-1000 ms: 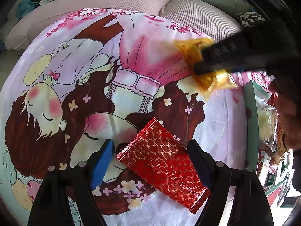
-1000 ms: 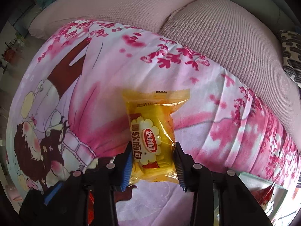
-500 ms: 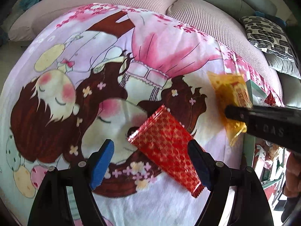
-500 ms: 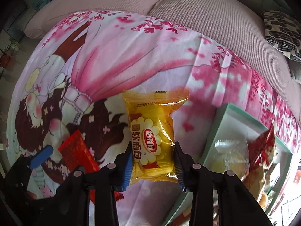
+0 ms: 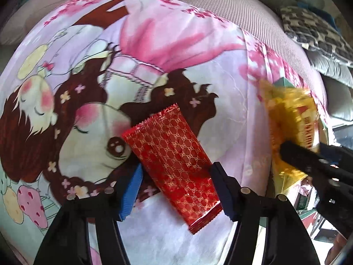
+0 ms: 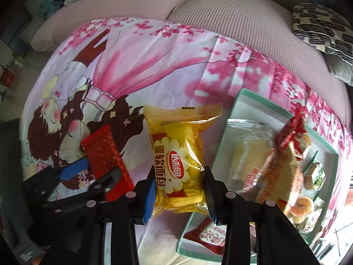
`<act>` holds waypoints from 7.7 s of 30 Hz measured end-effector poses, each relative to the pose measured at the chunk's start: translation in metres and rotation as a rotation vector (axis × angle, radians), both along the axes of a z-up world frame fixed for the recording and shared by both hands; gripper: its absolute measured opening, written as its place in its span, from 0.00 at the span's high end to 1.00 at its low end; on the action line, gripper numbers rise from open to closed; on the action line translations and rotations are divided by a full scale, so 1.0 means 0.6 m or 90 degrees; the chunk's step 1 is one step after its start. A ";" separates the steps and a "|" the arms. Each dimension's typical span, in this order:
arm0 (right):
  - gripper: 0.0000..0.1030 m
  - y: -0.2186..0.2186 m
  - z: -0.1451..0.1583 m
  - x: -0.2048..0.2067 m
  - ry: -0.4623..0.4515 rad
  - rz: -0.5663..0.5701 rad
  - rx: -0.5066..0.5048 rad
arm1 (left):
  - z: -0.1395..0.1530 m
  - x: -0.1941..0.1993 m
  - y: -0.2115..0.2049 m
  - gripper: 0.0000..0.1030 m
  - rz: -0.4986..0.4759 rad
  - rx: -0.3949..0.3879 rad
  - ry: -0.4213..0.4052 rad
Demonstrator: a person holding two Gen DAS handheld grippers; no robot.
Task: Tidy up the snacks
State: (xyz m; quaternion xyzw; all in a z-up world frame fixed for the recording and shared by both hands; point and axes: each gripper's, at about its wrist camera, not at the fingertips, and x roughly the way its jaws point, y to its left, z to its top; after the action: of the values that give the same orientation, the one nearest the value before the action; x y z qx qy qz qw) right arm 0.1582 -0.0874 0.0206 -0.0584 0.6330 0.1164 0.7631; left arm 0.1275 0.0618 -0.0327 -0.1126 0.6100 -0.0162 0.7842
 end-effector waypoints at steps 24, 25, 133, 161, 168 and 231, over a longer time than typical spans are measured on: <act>0.60 -0.018 0.028 -0.024 -0.043 -0.047 0.050 | -0.004 -0.008 -0.008 0.44 -0.054 0.094 -0.033; 0.60 -0.015 0.027 -0.027 -0.044 -0.048 0.051 | -0.005 -0.011 0.004 0.44 -0.054 0.096 -0.034; 0.59 -0.289 0.085 -0.169 -0.266 -0.428 0.139 | 0.180 -0.034 -0.273 0.54 -0.156 0.056 -0.211; 0.59 -0.436 0.022 -0.183 -0.242 -0.525 0.081 | 0.118 -0.002 -0.462 0.54 -0.280 0.030 -0.148; 0.59 -0.441 0.011 -0.182 -0.232 -0.526 0.079 | 0.103 0.003 -0.468 0.54 -0.272 0.034 -0.135; 0.00 -0.291 0.043 -0.248 -0.257 -0.366 0.060 | 0.041 -0.108 -0.181 0.07 -0.042 0.251 -0.174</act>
State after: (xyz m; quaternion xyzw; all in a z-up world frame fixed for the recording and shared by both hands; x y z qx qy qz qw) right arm 0.0093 -0.2623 0.0461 0.1355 0.4538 -0.0877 0.8763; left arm 0.0626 -0.0471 -0.0079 0.0657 0.4928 0.0623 0.8654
